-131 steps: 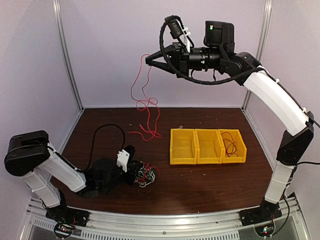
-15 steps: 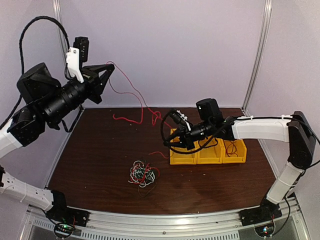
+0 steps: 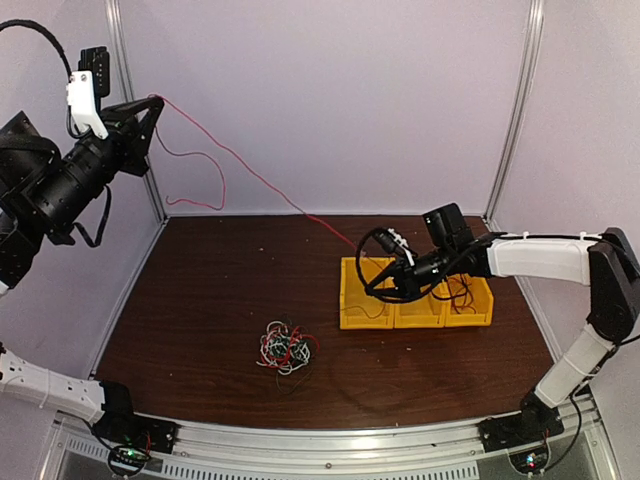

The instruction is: Untangle the cables

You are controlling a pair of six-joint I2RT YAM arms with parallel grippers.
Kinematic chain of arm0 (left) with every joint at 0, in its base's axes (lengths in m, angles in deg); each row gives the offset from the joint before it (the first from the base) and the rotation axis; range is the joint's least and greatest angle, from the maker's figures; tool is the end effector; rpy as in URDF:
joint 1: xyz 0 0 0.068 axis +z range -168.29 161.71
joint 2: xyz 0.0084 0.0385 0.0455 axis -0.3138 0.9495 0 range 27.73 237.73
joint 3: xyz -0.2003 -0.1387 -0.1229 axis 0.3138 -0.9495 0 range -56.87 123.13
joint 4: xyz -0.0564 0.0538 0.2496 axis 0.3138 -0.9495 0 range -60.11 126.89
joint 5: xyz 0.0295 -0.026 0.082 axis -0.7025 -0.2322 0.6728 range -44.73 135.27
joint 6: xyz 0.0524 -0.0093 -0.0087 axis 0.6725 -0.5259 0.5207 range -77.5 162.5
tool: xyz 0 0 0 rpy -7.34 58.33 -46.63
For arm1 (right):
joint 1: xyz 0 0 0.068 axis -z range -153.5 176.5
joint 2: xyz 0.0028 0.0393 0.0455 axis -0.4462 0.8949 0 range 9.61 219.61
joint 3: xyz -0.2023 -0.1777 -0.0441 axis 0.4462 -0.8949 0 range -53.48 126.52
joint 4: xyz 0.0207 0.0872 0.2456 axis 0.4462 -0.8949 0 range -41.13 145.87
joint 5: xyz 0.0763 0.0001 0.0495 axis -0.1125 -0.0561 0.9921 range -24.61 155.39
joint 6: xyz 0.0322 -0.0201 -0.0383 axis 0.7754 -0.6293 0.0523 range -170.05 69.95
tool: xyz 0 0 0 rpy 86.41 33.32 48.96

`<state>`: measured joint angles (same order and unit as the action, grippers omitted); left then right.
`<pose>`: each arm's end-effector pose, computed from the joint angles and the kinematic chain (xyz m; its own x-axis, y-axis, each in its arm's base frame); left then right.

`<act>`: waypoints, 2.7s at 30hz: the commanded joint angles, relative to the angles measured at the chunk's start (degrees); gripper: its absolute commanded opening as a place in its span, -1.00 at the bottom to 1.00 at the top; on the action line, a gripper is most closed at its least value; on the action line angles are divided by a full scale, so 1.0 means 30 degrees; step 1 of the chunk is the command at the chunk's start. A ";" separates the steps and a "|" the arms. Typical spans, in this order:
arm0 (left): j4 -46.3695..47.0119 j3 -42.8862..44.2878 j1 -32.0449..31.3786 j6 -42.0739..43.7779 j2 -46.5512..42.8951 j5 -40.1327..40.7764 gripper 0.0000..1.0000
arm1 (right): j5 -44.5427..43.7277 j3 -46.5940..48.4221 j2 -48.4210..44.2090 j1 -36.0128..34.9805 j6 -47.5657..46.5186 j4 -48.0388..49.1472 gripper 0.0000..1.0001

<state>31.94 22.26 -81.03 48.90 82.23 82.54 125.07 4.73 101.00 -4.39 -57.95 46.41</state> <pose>0.0928 -0.1331 0.5196 0.2031 -0.2005 -0.9584 0.4262 0.8993 -0.0979 0.2691 0.1968 0.2313 -0.4653 -0.3592 -0.8090 -0.8763 0.0584 0.4781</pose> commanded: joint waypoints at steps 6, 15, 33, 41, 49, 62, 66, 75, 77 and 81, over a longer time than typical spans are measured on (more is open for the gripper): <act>0.0149 0.0062 -0.0063 -0.3246 0.5555 -0.6084 -1.00 | -0.1921 0.1976 -0.4039 0.2788 -0.1915 -0.4069 -1.00; 0.6254 0.1893 -0.0090 -0.5052 1.2112 -1.0614 -1.00 | -0.4949 0.2259 -0.5660 0.7501 -0.3516 -0.6850 -1.00; 1.0101 1.3391 -0.0686 -1.0923 2.6036 -1.2088 -1.00 | -0.7884 -0.0775 -0.4307 1.1741 -0.3492 -0.6227 -0.79; 1.0482 1.5766 -0.0751 -1.1916 2.8909 -1.1910 -1.00 | -0.8236 0.0090 -0.5995 1.2941 -0.5115 -0.9404 0.23; 1.1535 1.6142 -0.0759 -1.2589 2.9790 -1.2426 -1.00 | -0.6384 0.0813 -0.9768 1.3667 -1.0462 -1.3992 0.17; 1.1683 1.6074 -0.0749 -1.3414 2.9443 -1.3549 -1.00 | -0.2597 0.0154 -0.7819 1.1887 -0.9411 -1.0310 0.57; 1.1797 1.6073 -0.0750 -1.3596 2.9357 -1.3694 -1.00 | -0.2541 0.0050 -0.7285 1.0977 -0.9146 -0.8916 0.60; 1.2000 1.6132 -0.0753 -1.3795 2.9148 -1.3799 -1.00 | -0.2425 -0.1259 -0.7260 0.9356 -0.7305 -0.5973 0.57; 1.2099 1.6132 -0.0765 -1.3980 2.9148 -1.3879 -1.00 | -0.2476 -0.1530 -0.7460 0.9048 -0.6749 -0.5351 0.50; 1.1984 1.6089 -0.0766 -1.4029 2.9126 -1.3794 -1.00 | -0.3521 -0.1846 -0.7950 0.8710 -0.4990 -0.3631 -0.27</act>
<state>64.35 68.95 -83.26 7.54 171.21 41.80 116.57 -0.21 79.49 22.51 -78.63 28.40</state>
